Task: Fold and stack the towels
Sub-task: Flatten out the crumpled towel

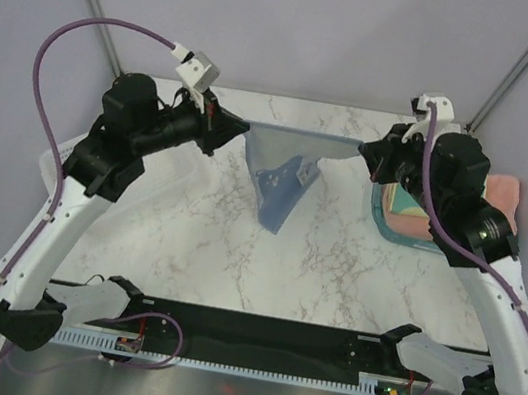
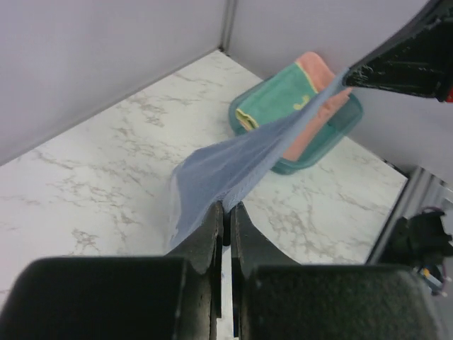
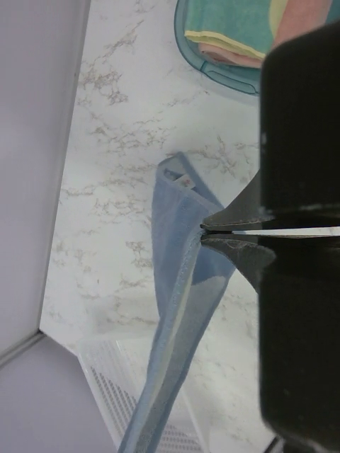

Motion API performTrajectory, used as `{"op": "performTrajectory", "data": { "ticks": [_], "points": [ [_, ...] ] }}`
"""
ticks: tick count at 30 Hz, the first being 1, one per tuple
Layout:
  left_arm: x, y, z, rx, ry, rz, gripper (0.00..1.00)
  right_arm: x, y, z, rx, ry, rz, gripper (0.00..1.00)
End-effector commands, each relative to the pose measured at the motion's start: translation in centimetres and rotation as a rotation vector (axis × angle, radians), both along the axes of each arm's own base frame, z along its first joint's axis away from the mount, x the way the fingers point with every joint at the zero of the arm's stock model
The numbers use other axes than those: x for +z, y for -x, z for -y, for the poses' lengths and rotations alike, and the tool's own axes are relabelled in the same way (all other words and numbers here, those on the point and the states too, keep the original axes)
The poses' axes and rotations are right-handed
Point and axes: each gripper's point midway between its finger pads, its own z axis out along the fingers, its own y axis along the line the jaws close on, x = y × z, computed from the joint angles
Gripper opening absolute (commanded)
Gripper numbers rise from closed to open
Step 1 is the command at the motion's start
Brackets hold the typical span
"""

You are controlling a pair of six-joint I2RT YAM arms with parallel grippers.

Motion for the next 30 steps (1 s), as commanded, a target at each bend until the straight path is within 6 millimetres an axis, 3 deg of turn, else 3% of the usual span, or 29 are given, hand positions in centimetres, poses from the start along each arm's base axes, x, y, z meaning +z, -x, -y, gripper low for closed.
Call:
{"op": "performTrajectory", "data": {
  "ticks": [1, 4, 8, 11, 13, 16, 17, 18, 19, 21, 23, 24, 25, 26, 27, 29, 30],
  "points": [
    [-3.0, 4.2, 0.6, -0.118, 0.008, -0.185, 0.02, 1.7, 4.3, 0.3, 0.115, -0.013, 0.042, 0.00],
    [-3.8, 7.1, 1.4, -0.214, 0.033, -0.249, 0.02, 2.8, 6.7, 0.1, 0.171, -0.072, 0.062, 0.00],
    [-3.5, 8.6, 1.5, -0.232, 0.052, -0.253, 0.02, 5.3, 9.4, -0.7, 0.266, -0.165, 0.096, 0.00],
    [-1.4, 9.8, 1.9, -0.303, 0.094, -0.232, 0.02, 7.2, 9.9, -1.1, 0.291, -0.224, 0.134, 0.00],
    [1.1, 10.4, 2.3, -0.342, 0.154, -0.183, 0.02, 8.8, 9.7, -1.3, 0.295, -0.239, 0.166, 0.00],
    [3.2, 9.8, 2.3, -0.313, 0.187, -0.169, 0.02, 10.9, 8.3, -0.7, 0.235, -0.231, 0.210, 0.00],
    [3.6, 7.8, 2.3, -0.244, 0.177, -0.158, 0.02, 11.1, 7.4, -0.4, 0.196, -0.220, 0.217, 0.00],
    [3.4, 6.8, 2.3, -0.207, 0.160, -0.163, 0.02, 10.5, 5.1, 0.6, 0.089, -0.183, 0.209, 0.00],
    [2.7, 5.6, 2.0, -0.155, 0.139, -0.186, 0.02, 10.2, 4.1, 1.1, 0.040, -0.168, 0.203, 0.00],
    [1.5, 1.6, 1.6, -0.028, 0.107, -0.205, 0.02, 8.1, 0.7, 1.9, -0.092, -0.119, 0.156, 0.00],
    [1.3, -1.6, 0.8, 0.054, 0.101, -0.213, 0.02, 7.0, -1.6, 1.1, -0.108, -0.090, 0.161, 0.00],
    [0.9, -3.0, 0.5, 0.080, 0.097, -0.226, 0.02, 5.3, -3.7, 0.1, -0.107, -0.064, 0.124, 0.00],
    [-1.2, -5.4, 0.9, 0.103, 0.076, -0.279, 0.02, 5.4, -4.9, -0.7, -0.088, -0.060, 0.143, 0.00],
    [-1.8, -7.2, 0.1, 0.152, 0.067, -0.288, 0.02, 4.8, -6.1, -1.2, -0.082, -0.049, 0.135, 0.00],
    [-2.0, -8.7, -0.2, 0.184, 0.052, -0.275, 0.02, 2.6, -8.3, -2.2, -0.079, -0.020, 0.097, 0.00],
    [-5.5, -12.8, -1.2, 0.273, 0.002, -0.319, 0.02, 1.3, -11.1, -2.5, -0.067, -0.015, 0.092, 0.00],
    [-6.0, -14.1, -1.6, 0.294, -0.015, -0.311, 0.02, -1.1, -13.1, -3.0, -0.060, 0.001, 0.051, 0.00]
  ]
}}
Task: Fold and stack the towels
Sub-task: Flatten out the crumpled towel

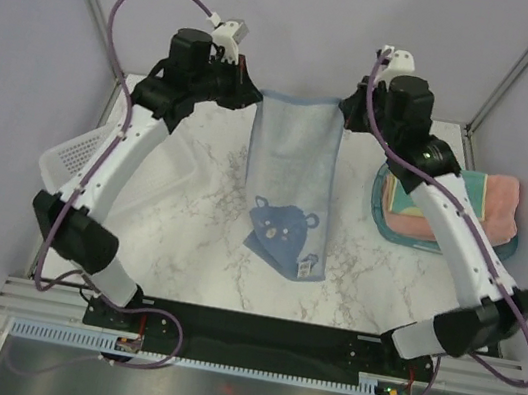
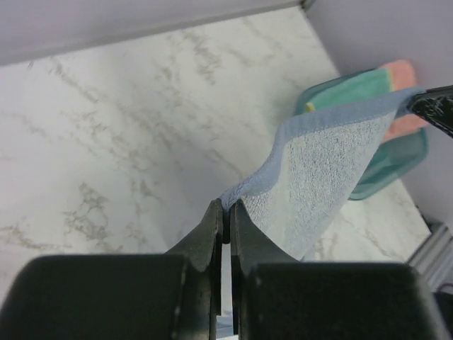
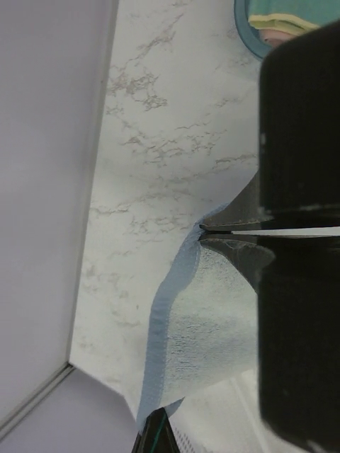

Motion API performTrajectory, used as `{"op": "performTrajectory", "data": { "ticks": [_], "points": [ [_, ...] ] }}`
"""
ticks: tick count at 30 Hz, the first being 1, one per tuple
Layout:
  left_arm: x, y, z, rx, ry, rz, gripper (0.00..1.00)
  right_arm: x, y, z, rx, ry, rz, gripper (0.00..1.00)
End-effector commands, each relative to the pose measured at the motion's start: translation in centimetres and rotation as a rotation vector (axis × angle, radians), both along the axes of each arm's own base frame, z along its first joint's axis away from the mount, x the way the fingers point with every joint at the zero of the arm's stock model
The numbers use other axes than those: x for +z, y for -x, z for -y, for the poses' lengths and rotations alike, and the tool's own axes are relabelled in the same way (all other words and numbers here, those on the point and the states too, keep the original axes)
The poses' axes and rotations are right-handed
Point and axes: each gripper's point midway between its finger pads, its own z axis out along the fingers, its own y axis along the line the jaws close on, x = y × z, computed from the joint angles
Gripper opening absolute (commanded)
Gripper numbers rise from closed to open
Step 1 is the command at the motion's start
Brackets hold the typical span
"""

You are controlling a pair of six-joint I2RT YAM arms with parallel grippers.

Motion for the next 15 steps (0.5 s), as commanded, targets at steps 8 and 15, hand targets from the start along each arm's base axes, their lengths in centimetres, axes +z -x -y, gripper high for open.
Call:
{"op": "performTrajectory", "data": {
  "ticks": [8, 15],
  "points": [
    [-7.8, -13.1, -2.2, 0.113, -0.098, 0.000, 0.02, -8.9, -13.8, 1.2, 0.010, 0.028, -0.027, 0.00],
    [-9.7, -16.4, 0.1, 0.025, -0.057, 0.095, 0.02, -11.6, -17.5, 3.4, 0.017, 0.036, -0.022, 0.00]
  ]
}}
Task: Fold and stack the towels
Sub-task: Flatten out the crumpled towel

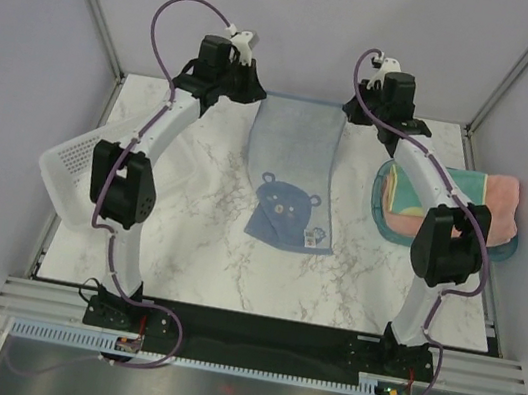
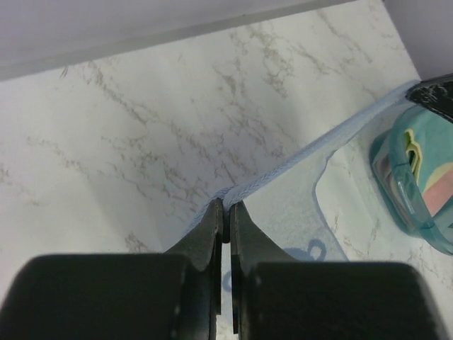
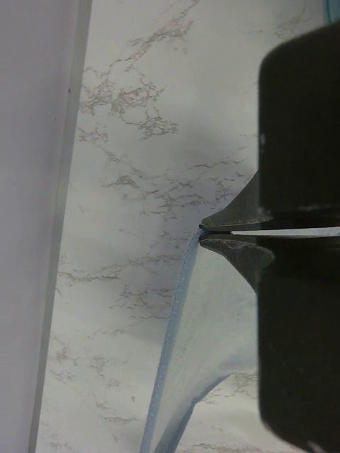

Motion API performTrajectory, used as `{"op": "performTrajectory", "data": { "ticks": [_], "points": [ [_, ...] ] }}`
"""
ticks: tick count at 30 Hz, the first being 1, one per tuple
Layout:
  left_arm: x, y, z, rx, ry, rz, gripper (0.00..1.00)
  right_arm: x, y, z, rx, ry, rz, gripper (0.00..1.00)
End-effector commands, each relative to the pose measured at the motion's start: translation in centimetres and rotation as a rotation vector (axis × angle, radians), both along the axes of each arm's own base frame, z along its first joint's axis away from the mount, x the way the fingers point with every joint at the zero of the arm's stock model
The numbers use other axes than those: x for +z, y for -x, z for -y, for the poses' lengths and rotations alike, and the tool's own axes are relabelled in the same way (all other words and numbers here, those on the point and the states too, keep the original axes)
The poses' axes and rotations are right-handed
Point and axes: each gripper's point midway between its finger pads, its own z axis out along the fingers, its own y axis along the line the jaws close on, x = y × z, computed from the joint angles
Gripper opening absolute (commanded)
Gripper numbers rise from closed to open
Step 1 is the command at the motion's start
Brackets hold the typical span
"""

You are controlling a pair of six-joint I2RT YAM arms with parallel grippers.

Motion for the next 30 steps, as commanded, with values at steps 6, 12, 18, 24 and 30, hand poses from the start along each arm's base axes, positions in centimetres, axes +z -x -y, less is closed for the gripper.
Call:
{"op": "performTrajectory", "data": {
  "ticks": [6, 12, 18, 24, 30],
  "points": [
    [5.3, -1.0, 3.0, -0.180, 0.077, 0.282, 0.02, 6.1, -1.7, 1.5, 0.035, -0.021, 0.270, 0.00],
    [7.2, 3.1, 0.9, -0.136, -0.004, 0.229, 0.02, 10.4, 2.8, 0.9, 0.108, -0.058, 0.260, 0.00],
    [9.2, 12.6, -0.2, -0.196, -0.042, 0.204, 0.02, 13.8, 12.3, 0.5, 0.217, -0.129, 0.242, 0.00],
    [13.6, 23.0, -0.9, -0.283, 0.025, 0.270, 0.02, 16.3, 23.3, -1.1, 0.328, -0.269, 0.282, 0.00],
    [15.9, 29.8, -1.2, -0.379, 0.118, 0.235, 0.02, 21.4, 32.1, -0.7, 0.429, -0.371, 0.412, 0.00]
  ]
}}
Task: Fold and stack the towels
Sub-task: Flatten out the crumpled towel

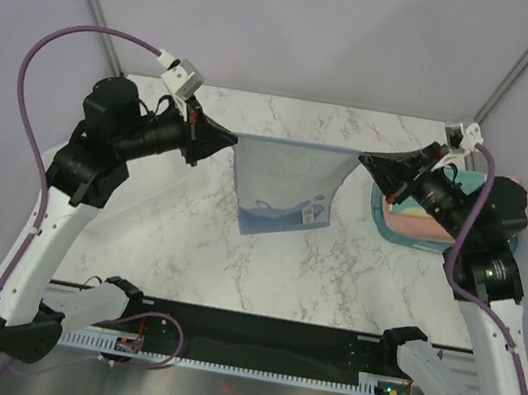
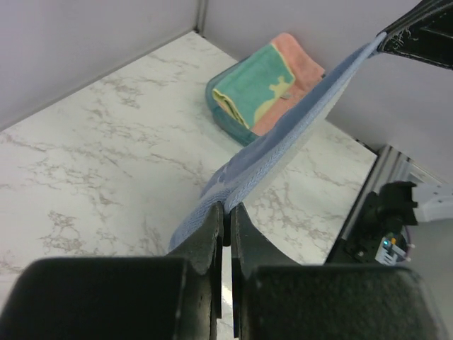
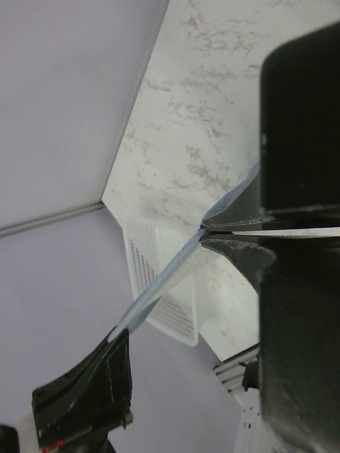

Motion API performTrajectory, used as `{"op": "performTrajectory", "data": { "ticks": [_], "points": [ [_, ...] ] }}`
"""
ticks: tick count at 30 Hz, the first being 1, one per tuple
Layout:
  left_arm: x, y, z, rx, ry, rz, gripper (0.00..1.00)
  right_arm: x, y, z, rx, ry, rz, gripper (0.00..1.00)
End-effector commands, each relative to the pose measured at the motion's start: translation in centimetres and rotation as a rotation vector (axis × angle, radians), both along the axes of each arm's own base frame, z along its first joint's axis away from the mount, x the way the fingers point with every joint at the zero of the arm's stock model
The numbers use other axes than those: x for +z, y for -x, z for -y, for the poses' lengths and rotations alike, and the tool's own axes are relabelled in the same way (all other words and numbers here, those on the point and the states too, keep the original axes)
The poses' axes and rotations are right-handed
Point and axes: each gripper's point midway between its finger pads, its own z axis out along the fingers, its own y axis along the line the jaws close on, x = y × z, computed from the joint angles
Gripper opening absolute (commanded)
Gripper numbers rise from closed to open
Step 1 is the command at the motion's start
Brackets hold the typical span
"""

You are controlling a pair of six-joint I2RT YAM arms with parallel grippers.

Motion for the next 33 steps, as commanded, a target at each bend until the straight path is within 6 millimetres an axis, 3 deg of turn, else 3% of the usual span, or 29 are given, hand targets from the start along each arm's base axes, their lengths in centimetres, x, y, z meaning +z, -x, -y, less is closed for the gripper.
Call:
{"op": "performTrajectory", "data": {
  "ticks": [1, 4, 7, 8, 9, 10, 12, 13, 14, 15, 16, 18, 19, 21, 22, 24, 25, 26, 27, 28, 29, 30, 31, 33],
  "points": [
    [-1.1, 2.7, 0.3, -0.073, 0.016, -0.112, 0.02, 2.0, 4.2, -0.3, 0.085, -0.083, 0.028, 0.00],
    [0.7, 2.5, 0.8, -0.084, 0.043, -0.107, 0.02, 3.4, 4.5, -0.4, 0.098, -0.113, 0.069, 0.00],
    [1.9, 0.5, 0.6, -0.027, 0.037, -0.078, 0.02, 4.8, 2.3, 0.0, 0.033, -0.090, 0.108, 0.00],
    [1.3, -1.3, 0.9, 0.000, 0.019, -0.094, 0.02, 4.4, 0.4, -0.1, 0.010, -0.070, 0.091, 0.00],
    [1.3, -2.3, 0.8, 0.028, 0.007, -0.089, 0.02, 5.6, -0.7, 0.4, -0.038, -0.052, 0.128, 0.00],
    [2.0, -4.0, 0.3, 0.091, -0.010, -0.057, 0.02, 4.5, -3.4, 0.2, -0.064, -0.022, 0.091, 0.00],
    [0.0, -7.7, 0.6, 0.146, -0.063, -0.099, 0.02, 5.0, -6.1, 0.3, -0.113, 0.012, 0.101, 0.00],
    [0.8, -9.3, 0.1, 0.198, -0.079, -0.070, 0.02, 3.0, -8.9, -0.1, -0.124, 0.037, 0.047, 0.00],
    [-1.6, -11.9, 0.5, 0.217, -0.115, -0.123, 0.02, 3.1, -10.0, -0.3, -0.127, 0.044, 0.046, 0.00],
    [-2.3, -13.1, 0.4, 0.235, -0.130, -0.138, 0.02, 2.2, -11.4, -0.4, -0.135, 0.066, 0.035, 0.00],
    [-2.0, -14.3, 0.0, 0.253, -0.126, -0.132, 0.02, -0.2, -13.8, -1.0, -0.134, 0.090, -0.016, 0.00],
    [-5.3, -17.6, 0.2, 0.284, -0.159, -0.202, 0.02, -1.7, -16.1, -1.3, -0.134, 0.102, -0.034, 0.00],
    [-5.5, -18.9, -0.1, 0.306, -0.165, -0.199, 0.02, -4.2, -18.2, -1.8, -0.123, 0.115, -0.083, 0.00],
    [-8.0, -22.3, -0.5, 0.355, -0.219, -0.209, 0.02, -5.5, -20.6, -2.0, -0.132, 0.112, -0.083, 0.00],
    [-8.7, -23.4, -0.8, 0.369, -0.232, -0.213, 0.02, -8.4, -22.6, -2.3, -0.127, 0.125, -0.133, 0.00],
    [-11.0, -26.3, -0.7, 0.368, -0.253, -0.231, 0.02, -9.4, -24.8, -2.6, -0.125, 0.131, -0.133, 0.00],
    [-11.6, -27.2, -0.6, 0.364, -0.254, -0.232, 0.02, -12.6, -26.5, -2.9, -0.115, 0.158, -0.180, 0.00],
    [-12.6, -28.1, -0.5, 0.362, -0.259, -0.239, 0.02, -12.8, -27.6, -3.0, -0.118, 0.164, -0.171, 0.00],
    [-12.4, -28.8, -0.3, 0.352, -0.254, -0.220, 0.02, -13.9, -28.5, -2.9, -0.122, 0.179, -0.180, 0.00],
    [-14.5, -30.0, 0.1, 0.343, -0.266, -0.239, 0.02, -16.6, -29.7, -3.0, -0.122, 0.211, -0.205, 0.00],
    [-14.9, -30.5, 0.1, 0.342, -0.267, -0.233, 0.02, -16.4, -30.5, -3.1, -0.123, 0.212, -0.176, 0.00],
    [-15.6, -30.9, 0.2, 0.337, -0.279, -0.228, 0.02, -18.3, -31.5, -3.2, -0.120, 0.228, -0.195, 0.00],
    [-16.9, -31.4, 0.0, 0.340, -0.289, -0.241, 0.02, -18.8, -31.8, -3.2, -0.113, 0.238, -0.192, 0.00],
    [-17.6, -32.0, -0.2, 0.337, -0.285, -0.238, 0.02, -19.0, -32.5, -3.3, -0.093, 0.265, -0.153, 0.00]
  ]
}}
